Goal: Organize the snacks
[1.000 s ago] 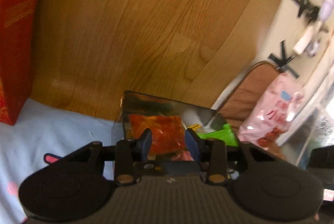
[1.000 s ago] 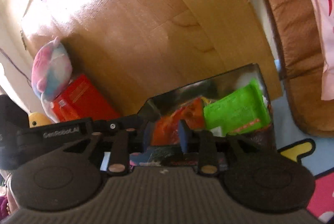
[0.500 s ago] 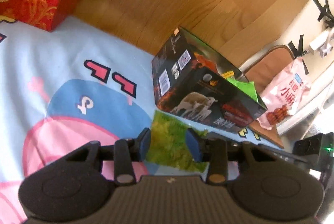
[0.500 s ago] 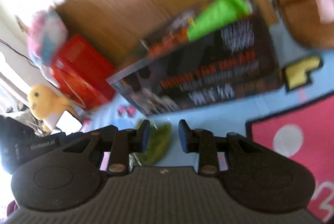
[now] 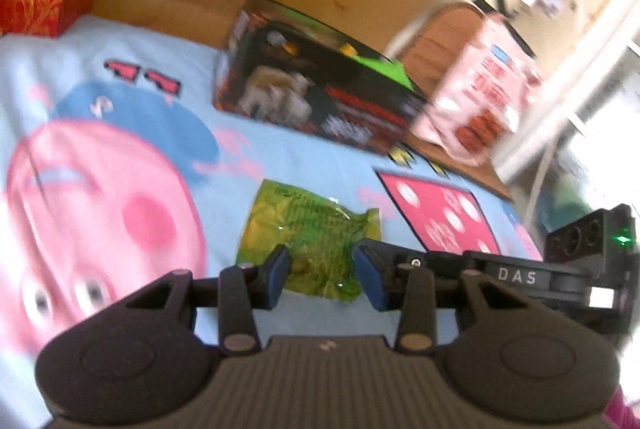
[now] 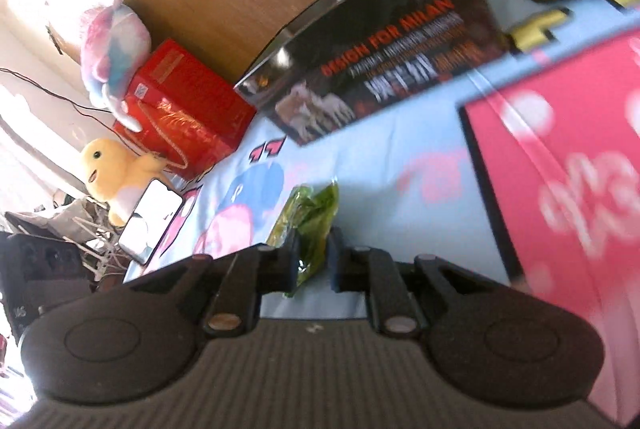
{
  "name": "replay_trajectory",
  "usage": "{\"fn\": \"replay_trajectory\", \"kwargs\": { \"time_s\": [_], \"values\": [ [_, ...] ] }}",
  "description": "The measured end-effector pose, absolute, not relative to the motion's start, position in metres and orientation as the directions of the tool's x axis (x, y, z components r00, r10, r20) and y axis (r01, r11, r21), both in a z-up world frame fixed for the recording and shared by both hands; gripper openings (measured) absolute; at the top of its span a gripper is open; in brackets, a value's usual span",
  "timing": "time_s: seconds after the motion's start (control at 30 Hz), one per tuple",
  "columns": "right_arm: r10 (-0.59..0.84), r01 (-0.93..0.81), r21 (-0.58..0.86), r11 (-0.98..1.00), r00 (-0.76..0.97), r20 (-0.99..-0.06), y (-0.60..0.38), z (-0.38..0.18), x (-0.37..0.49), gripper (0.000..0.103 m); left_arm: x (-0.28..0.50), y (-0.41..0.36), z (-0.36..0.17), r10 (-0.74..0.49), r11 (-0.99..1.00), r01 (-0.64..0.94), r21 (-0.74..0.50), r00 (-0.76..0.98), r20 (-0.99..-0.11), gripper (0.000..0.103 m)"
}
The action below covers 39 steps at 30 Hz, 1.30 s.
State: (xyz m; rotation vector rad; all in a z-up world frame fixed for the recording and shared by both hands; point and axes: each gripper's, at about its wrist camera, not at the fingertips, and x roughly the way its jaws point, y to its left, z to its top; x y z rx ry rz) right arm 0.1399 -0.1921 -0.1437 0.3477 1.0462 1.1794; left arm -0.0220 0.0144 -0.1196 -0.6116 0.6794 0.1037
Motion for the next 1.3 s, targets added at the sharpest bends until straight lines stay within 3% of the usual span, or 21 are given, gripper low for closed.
{"fn": "replay_trajectory", "kwargs": {
  "time_s": [0.13,0.27,0.67,1.17,1.3],
  "values": [
    [0.884,-0.559,0.736,0.382,-0.009,-0.466,-0.232,-0.143,0.114,0.015,-0.045,-0.023,-0.121,-0.222,0.804,-0.209,-0.557,0.764,-0.606,0.036],
    [0.892,-0.586,0.735,0.34,-0.047,-0.45,-0.263,-0.14,0.083,0.013,-0.07,-0.061,-0.116,-0.211,0.852,-0.175,-0.493,0.748,-0.63,0.038],
    [0.893,-0.618,0.683,0.39,0.074,-0.443,-0.317,-0.139,0.047,0.02,-0.095,-0.079,-0.105,0.09,0.936,-0.294,-0.195,0.734,-0.673,0.043],
    [0.886,-0.667,0.631,0.397,0.101,-0.452,-0.322,-0.142,0.046,0.022,-0.098,-0.078,-0.108,0.169,0.94,-0.324,-0.112,0.724,-0.669,0.048],
    [0.869,-0.711,0.561,0.424,0.145,-0.474,-0.318,-0.136,0.04,0.024,-0.097,-0.077,-0.109,0.183,0.941,-0.325,-0.096,0.724,-0.666,0.049]
  ]
}}
